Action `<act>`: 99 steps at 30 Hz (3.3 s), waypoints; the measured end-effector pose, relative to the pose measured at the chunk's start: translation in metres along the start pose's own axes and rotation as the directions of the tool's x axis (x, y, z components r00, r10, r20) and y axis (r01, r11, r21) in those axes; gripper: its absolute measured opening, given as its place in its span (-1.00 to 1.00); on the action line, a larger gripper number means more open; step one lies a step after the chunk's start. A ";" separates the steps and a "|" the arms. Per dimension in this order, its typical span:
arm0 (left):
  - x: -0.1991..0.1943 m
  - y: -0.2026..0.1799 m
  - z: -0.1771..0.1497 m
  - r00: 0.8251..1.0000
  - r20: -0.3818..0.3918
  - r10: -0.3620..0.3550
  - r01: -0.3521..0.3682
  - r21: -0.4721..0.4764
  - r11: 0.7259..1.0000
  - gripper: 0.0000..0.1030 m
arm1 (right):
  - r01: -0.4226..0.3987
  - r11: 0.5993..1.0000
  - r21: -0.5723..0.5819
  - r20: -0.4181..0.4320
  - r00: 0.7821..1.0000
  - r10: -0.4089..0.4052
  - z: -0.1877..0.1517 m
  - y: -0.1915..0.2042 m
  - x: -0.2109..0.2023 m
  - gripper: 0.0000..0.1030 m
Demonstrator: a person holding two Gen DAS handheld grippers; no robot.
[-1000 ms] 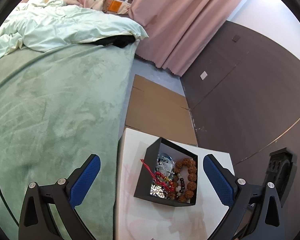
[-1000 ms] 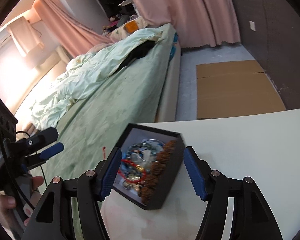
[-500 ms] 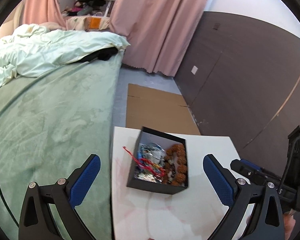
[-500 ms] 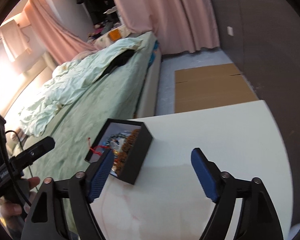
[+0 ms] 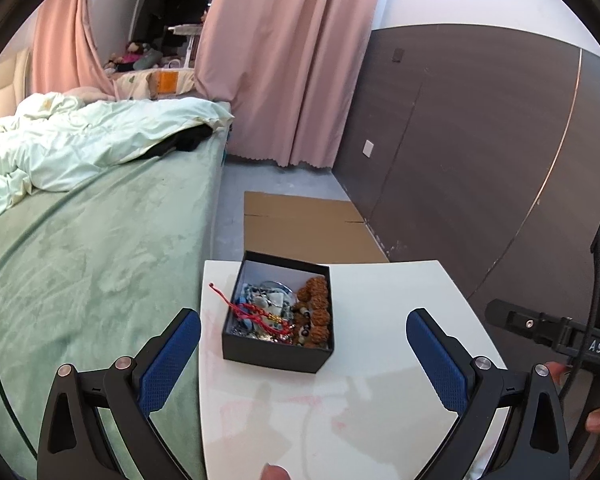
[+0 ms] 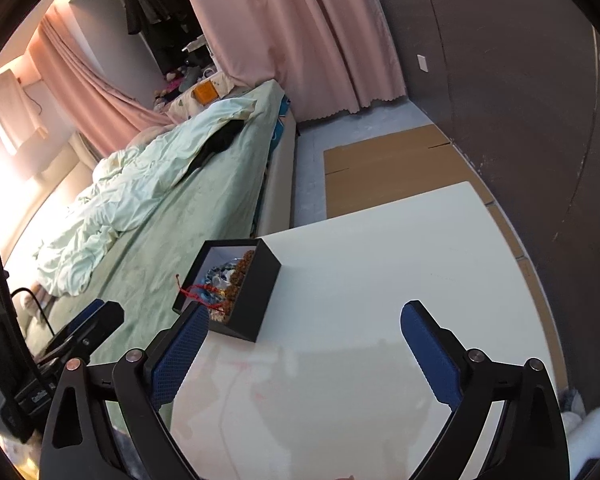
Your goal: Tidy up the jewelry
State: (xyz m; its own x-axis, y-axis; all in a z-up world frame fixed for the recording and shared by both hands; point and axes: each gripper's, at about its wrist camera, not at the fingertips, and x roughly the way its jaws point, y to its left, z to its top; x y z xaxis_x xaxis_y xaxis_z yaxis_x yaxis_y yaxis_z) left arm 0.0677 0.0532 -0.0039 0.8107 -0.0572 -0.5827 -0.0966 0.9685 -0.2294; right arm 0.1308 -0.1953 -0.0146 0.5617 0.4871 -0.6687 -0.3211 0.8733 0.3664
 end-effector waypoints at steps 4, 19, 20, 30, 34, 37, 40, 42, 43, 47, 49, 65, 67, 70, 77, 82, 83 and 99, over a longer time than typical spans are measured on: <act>-0.005 -0.009 -0.004 1.000 0.007 0.001 -0.001 0.004 1.000 0.99 | 0.033 0.999 -0.004 0.022 0.999 -0.033 -0.001 -0.006 -0.013 0.88; -0.010 -0.040 -0.026 1.000 0.016 0.015 -0.016 0.064 0.998 0.99 | 0.024 0.999 -0.026 0.012 1.000 -0.024 -0.014 -0.009 -0.033 0.88; -0.010 -0.041 -0.026 1.000 0.016 0.014 -0.015 0.061 0.998 0.99 | 0.020 0.999 -0.030 0.013 1.000 -0.020 -0.014 -0.008 -0.034 0.88; -0.011 -0.042 -0.031 1.000 -0.007 0.002 -0.002 0.033 0.999 0.99 | 0.016 1.000 -0.024 0.011 1.000 -0.016 -0.021 -0.013 -0.044 0.88; -0.015 -0.040 -0.032 1.000 -0.004 -0.005 0.005 0.022 1.000 0.99 | 0.023 0.999 -0.033 0.008 1.000 -0.022 -0.023 -0.011 -0.046 0.88; -0.016 -0.039 -0.032 1.000 0.000 0.004 -0.004 0.021 1.000 0.99 | 0.038 0.998 -0.045 0.010 0.999 -0.038 -0.025 -0.008 -0.047 0.88; -0.016 -0.039 -0.033 1.000 -0.002 -0.003 0.003 0.015 1.000 0.99 | 0.064 0.996 -0.054 0.019 0.998 -0.063 -0.024 -0.007 -0.049 0.88; -0.016 -0.038 -0.033 1.000 -0.001 -0.003 0.003 0.015 1.000 0.99 | 0.076 0.996 -0.055 0.022 0.997 -0.075 -0.024 -0.008 -0.050 0.88; -0.016 -0.038 -0.033 1.000 0.000 -0.004 0.004 0.015 1.000 0.99 | 0.076 0.996 -0.052 0.020 0.997 -0.075 -0.024 -0.008 -0.050 0.88; -0.018 -0.039 -0.033 1.000 0.009 -0.007 0.007 0.019 1.000 0.99 | 0.078 0.996 -0.045 0.014 0.997 -0.078 -0.025 -0.010 -0.049 0.88; -0.019 -0.039 -0.033 1.000 0.013 -0.006 0.005 0.022 1.000 0.99 | 0.078 0.996 -0.046 0.015 0.997 -0.077 -0.025 -0.010 -0.049 0.88; -0.020 -0.045 -0.033 1.000 0.023 0.018 -0.020 0.049 0.999 0.99 | 0.080 0.996 -0.046 0.012 0.997 -0.080 -0.025 -0.010 -0.048 0.88; -0.020 -0.045 -0.033 1.000 0.023 0.019 -0.020 0.051 0.999 0.99 | 0.081 0.996 -0.045 0.012 0.997 -0.080 -0.025 -0.011 -0.047 0.88; -0.020 -0.045 -0.033 1.000 0.024 0.020 -0.021 0.050 0.999 0.99 | 0.083 0.995 -0.048 0.012 0.997 -0.082 -0.025 -0.010 -0.047 0.88; -0.020 -0.045 -0.033 0.999 0.025 0.020 -0.021 0.049 0.999 0.99 | 0.083 0.995 -0.057 0.008 0.997 -0.083 -0.025 -0.011 -0.045 0.88; -0.021 -0.046 -0.033 0.999 0.028 0.019 -0.020 0.048 0.999 0.99 | 0.083 0.995 -0.055 0.006 0.997 -0.082 -0.025 -0.008 -0.045 0.88; -0.021 -0.046 -0.033 0.999 0.027 0.019 -0.021 0.048 0.999 0.99 | 0.083 0.995 -0.055 0.006 0.997 -0.083 -0.025 -0.008 -0.045 0.88; -0.024 -0.046 -0.033 0.999 0.028 0.024 -0.025 0.046 0.999 0.99 | 0.078 0.996 -0.050 0.002 0.997 -0.078 -0.027 -0.007 -0.045 0.88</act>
State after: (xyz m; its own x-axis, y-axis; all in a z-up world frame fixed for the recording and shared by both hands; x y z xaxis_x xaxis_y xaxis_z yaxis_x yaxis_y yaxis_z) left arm 0.0335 0.0019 -0.0048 0.8240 -0.0276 -0.5660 -0.0901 0.9797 -0.1789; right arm 0.0877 -0.2234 -0.0046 0.5862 0.4177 -0.6942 -0.3141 0.9070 0.2805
